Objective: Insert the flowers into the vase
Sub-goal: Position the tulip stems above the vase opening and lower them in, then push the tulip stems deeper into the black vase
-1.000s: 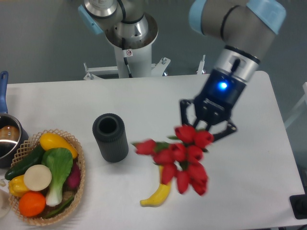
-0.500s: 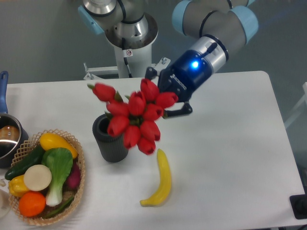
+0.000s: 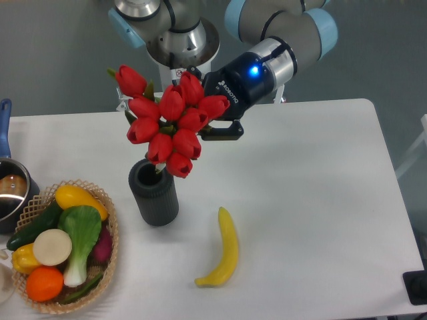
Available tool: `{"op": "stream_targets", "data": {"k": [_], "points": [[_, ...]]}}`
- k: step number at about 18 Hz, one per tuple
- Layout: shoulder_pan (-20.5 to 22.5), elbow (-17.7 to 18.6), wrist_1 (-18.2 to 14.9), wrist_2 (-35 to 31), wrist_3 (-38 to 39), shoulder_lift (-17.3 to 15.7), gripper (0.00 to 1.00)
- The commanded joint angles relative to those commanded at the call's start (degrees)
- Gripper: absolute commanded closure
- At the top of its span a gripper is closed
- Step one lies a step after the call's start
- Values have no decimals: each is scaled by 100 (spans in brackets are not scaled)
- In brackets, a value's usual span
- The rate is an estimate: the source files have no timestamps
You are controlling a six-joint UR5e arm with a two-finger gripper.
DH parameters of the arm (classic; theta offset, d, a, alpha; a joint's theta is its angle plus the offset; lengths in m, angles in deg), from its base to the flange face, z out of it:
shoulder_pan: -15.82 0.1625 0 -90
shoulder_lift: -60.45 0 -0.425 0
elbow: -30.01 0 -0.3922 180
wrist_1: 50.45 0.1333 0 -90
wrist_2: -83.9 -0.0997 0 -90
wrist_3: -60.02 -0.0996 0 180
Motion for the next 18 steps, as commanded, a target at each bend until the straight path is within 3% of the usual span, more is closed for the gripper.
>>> {"op": "stream_targets", "data": {"k": [13, 18], "points": [[-35, 501, 167, -9, -465, 140, 94], [-53, 677, 211, -26, -1054, 500, 93]]}}
